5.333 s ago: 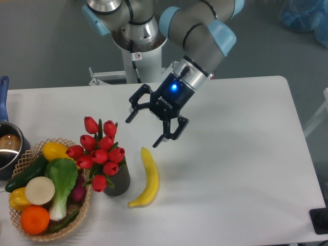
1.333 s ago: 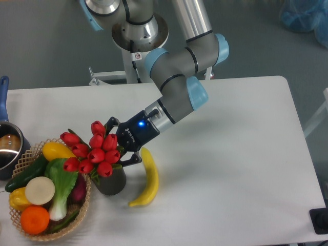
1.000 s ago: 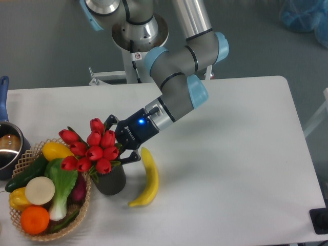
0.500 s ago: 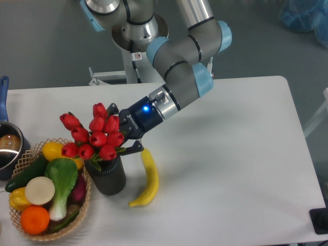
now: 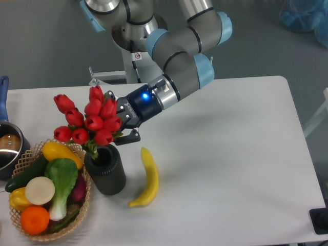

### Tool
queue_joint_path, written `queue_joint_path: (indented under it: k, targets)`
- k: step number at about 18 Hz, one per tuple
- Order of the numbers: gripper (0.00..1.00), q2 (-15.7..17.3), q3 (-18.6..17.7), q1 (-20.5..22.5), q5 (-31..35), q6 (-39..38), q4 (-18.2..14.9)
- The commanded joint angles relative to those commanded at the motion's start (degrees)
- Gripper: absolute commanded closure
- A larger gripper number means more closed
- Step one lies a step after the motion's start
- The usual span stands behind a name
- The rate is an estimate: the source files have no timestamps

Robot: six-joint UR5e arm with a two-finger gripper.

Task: Pick up the flowers from the vase
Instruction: 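Lift the gripped tulips straight up out of the grey vase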

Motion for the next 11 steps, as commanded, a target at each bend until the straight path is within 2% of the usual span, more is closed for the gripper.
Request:
queue_joint_path:
  k: [7,11]
  targets:
    - [0.52,3.25,0.53,1.14,-0.88,-3.69,-0.09]
    - [0.53,3.87,0.53,1.84,-2.28,-3.96,-0.09]
